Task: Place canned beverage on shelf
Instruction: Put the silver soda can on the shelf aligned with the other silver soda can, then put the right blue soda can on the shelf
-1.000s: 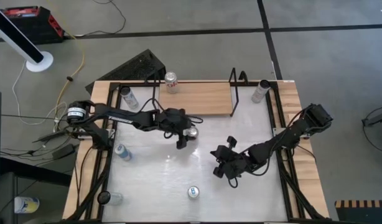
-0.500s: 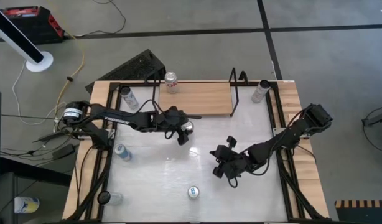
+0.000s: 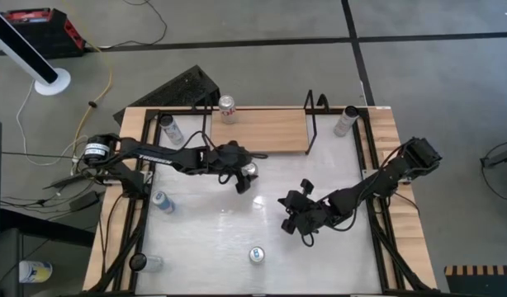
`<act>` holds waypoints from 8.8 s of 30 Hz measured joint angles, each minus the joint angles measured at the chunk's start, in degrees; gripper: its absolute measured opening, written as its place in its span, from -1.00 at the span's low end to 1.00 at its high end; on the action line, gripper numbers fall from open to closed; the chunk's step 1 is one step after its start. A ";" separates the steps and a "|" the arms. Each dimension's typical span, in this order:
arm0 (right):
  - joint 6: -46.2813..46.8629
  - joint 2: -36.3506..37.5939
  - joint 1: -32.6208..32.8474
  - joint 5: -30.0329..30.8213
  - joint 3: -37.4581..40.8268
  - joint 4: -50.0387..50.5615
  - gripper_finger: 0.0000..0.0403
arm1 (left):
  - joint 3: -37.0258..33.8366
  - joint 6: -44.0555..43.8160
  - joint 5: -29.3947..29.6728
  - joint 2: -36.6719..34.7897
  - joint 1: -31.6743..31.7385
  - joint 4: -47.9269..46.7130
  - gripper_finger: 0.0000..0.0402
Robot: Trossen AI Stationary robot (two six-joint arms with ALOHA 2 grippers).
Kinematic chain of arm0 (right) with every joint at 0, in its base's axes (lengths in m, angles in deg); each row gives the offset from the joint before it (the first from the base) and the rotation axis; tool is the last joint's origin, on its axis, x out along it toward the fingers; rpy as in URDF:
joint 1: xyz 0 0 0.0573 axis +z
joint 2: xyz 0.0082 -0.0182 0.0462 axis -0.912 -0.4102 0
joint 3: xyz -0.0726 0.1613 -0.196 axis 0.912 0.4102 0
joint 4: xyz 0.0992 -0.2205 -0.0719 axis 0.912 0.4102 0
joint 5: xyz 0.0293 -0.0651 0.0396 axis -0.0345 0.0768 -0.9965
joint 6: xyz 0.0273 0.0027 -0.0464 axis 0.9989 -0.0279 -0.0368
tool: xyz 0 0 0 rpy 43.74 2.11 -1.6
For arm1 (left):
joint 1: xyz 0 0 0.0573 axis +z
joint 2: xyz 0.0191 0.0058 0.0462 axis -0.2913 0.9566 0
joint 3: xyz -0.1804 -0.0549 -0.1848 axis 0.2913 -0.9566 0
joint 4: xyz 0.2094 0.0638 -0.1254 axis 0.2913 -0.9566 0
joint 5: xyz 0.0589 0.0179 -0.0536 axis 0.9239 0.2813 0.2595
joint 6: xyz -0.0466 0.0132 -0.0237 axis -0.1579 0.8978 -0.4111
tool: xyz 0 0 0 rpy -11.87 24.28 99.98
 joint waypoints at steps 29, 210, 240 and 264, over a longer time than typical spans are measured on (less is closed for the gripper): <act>0.42 -0.33 0.15 -0.46 0.00 0.03 -0.90 | -2.62 16.04 -16.06 -7.55 5.08 -1.72 0.71; -7.25 -0.31 -3.39 -1.64 0.00 -9.91 -0.90 | 17.09 14.22 -15.75 -31.31 20.06 -51.56 0.73; -13.64 -0.31 -8.25 -1.77 -0.02 -13.48 -0.79 | 17.22 9.25 -2.71 -16.54 54.99 -67.34 0.73; -34.64 -3.76 6.97 -21.05 -14.77 -29.02 -0.79 | 16.76 0.72 -16.03 -39.44 19.21 -65.41 0.73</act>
